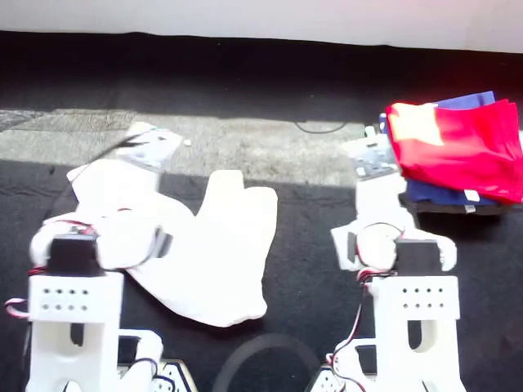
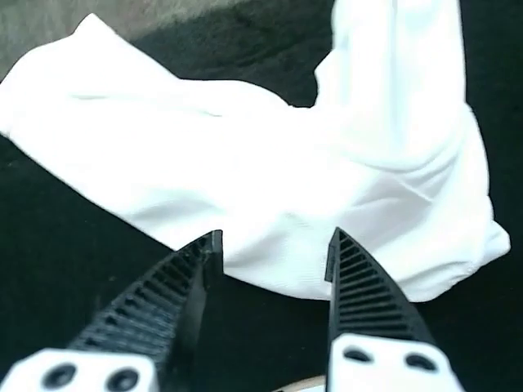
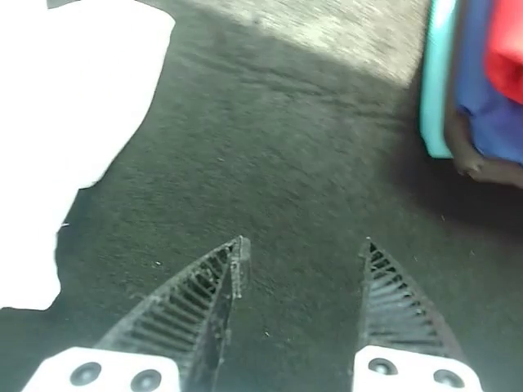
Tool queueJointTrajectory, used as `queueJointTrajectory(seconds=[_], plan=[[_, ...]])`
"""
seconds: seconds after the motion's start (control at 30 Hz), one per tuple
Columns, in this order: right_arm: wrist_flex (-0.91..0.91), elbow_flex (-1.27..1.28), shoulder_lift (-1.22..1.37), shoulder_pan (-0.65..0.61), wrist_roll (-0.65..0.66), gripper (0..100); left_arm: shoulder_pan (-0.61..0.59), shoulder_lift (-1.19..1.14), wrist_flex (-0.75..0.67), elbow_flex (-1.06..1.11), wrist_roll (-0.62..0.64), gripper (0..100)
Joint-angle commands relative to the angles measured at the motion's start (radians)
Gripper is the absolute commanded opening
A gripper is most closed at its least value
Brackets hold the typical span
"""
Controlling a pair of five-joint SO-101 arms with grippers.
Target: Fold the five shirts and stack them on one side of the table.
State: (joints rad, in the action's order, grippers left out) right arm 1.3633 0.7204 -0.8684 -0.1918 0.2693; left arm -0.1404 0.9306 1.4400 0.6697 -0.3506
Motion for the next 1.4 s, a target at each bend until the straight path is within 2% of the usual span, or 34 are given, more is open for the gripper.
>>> queueJointTrajectory(seconds=[0.0, 0.1, 0.2, 0.37, 0.53, 0.7, 0.87, 1.17, 1.37], plan=[[-0.058, -0.025, 0.077, -0.12, -0.08, 21.7, -0.226, 0.013, 0.008, -0.005, -0.048, 21], [-0.111, -0.148, 0.246, -0.17, -0.163, 21.7, -0.352, 0.012, 0.008, -0.005, -0.048, 21], [-0.108, -0.377, 0.461, -0.237, -0.21, 21.7, -0.426, 0.01, 0.008, -0.005, -0.048, 21], [-0.041, -0.76, 0.819, -0.361, -0.258, 21.7, -0.49, 0.01, -0.025, -0.005, -0.048, 21], [-0.035, -1.012, 1.144, -0.394, -0.301, 21.7, -0.53, 0.01, -0.043, -0.004, -0.049, 21], [0.064, -1.26, 1.313, -0.475, -0.318, 21.7, -0.53, 0.015, -0.101, 0.088, -0.127, 21], [0.107, -1.377, 1.449, -0.556, -0.311, 21.7, -0.53, 0.016, -0.143, 0.166, -0.153, 21], [0.102, -1.446, 1.603, -0.647, -0.31, 21.7, -0.532, 0.016, -0.143, 0.166, -0.153, 21], [0.102, -1.451, 1.687, -0.65, -0.308, 21.7, -0.532, 0.016, -0.143, 0.165, -0.153, 21]])
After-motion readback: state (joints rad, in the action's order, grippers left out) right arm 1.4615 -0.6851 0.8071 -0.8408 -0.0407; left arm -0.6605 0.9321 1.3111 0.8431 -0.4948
